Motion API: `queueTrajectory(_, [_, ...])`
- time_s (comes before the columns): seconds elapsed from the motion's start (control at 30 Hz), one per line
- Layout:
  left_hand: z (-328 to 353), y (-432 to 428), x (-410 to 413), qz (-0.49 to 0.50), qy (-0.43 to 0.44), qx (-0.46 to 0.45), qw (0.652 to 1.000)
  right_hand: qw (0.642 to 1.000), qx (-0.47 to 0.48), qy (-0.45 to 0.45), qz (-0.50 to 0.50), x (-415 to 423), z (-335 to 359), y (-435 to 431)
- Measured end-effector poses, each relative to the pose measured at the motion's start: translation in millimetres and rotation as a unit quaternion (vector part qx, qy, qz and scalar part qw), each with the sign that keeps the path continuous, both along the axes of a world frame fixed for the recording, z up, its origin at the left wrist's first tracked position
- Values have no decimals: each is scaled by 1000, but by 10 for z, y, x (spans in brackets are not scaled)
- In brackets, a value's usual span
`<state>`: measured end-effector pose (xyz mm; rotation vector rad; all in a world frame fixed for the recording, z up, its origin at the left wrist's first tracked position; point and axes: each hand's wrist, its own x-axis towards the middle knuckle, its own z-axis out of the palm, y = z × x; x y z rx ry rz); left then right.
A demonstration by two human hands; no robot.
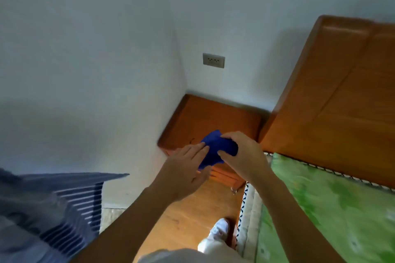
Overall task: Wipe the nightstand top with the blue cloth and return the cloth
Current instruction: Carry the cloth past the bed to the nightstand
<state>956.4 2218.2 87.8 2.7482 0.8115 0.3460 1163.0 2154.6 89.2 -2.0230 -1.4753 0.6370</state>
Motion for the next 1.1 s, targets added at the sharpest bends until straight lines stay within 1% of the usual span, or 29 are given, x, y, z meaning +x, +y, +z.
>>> queueTrajectory(0.13, [37,211,353,6,21,-5,1000,1000,11,3,7,391,33,236])
queueTrajectory(0.27, [47,447,589,-4,32,-6,999,999,30,4,-11,579,-9,401])
queueTrajectory(0.4, [16,753,646,-37,41,-10,998,999,23,20,-42,615,-69,574])
queueTrajectory(0.57, [-206,1216,701,-95,43,-30,994,996,-13,20,-90,555,-206,817])
queueTrajectory(0.77, [-710,1741,709,-186,40,-96,977,977,-86,37,-193,372,-529,1028])
queueTrajectory(0.87, [-1089,1952,705,-215,60,-109,969,968,-116,41,-219,251,-829,1166])
queueTrajectory(1.0, [-1577,2152,711,-206,118,-135,962,955,-143,65,-252,193,-1273,1403])
queueTrajectory(1.1, [-2026,2273,729,-189,140,-140,962,950,-166,72,-256,241,-1787,1600])
